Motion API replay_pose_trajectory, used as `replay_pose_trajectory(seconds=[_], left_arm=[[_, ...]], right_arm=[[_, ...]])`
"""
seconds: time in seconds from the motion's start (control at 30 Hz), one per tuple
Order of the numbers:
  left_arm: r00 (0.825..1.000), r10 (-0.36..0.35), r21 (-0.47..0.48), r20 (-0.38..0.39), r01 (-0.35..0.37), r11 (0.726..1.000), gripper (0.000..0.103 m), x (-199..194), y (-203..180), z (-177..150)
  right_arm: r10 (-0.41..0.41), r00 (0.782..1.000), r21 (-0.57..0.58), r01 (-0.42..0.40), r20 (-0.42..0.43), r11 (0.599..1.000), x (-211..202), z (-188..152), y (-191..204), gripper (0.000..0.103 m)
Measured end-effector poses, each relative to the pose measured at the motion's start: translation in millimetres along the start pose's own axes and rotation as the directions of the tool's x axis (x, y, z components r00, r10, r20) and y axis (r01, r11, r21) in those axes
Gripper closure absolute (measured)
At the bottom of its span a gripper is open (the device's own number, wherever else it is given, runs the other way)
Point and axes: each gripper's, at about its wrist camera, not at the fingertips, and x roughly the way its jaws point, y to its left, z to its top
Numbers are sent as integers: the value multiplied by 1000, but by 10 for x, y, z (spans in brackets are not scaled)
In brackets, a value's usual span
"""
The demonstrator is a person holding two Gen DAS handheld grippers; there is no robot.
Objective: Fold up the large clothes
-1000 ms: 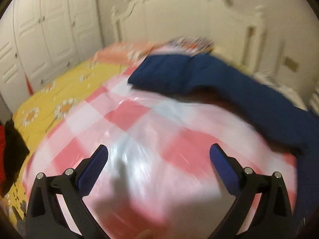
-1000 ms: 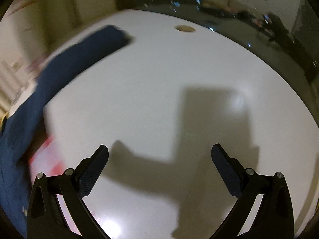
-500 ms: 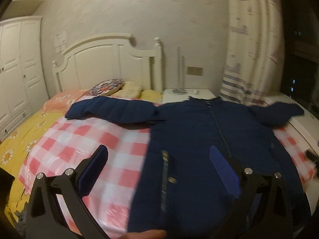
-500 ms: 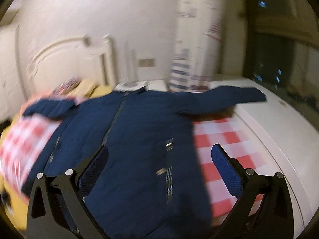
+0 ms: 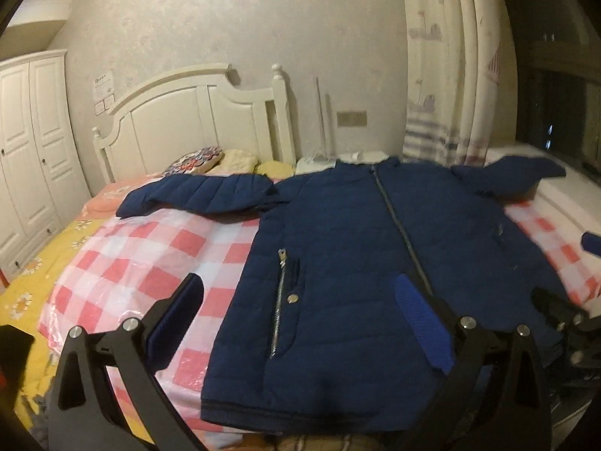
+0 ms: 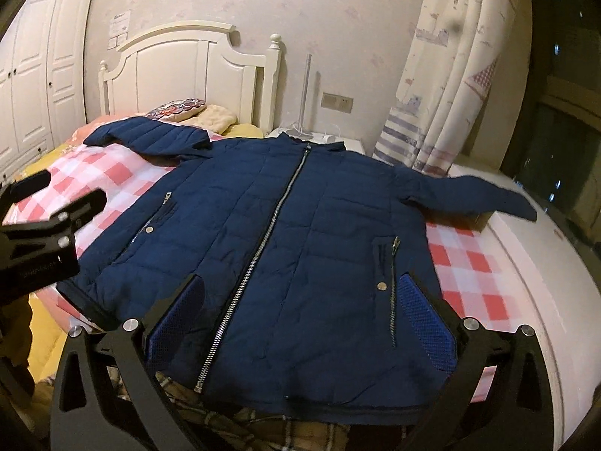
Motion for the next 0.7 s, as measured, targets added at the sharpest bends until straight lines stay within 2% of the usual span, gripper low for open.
replay_pose_trajectory(seconds=[0.2, 0.7], left_arm=[[998, -25, -4, -66, 25, 1000, 2, 99, 25, -36], [999, -31, -6, -13, 31, 999, 2, 17, 59, -44]], right_arm=[[11, 1000, 16, -11, -2, 1000, 30, -31, 1, 4], [27, 1000, 16, -27, -3, 1000, 33, -56, 20, 4]])
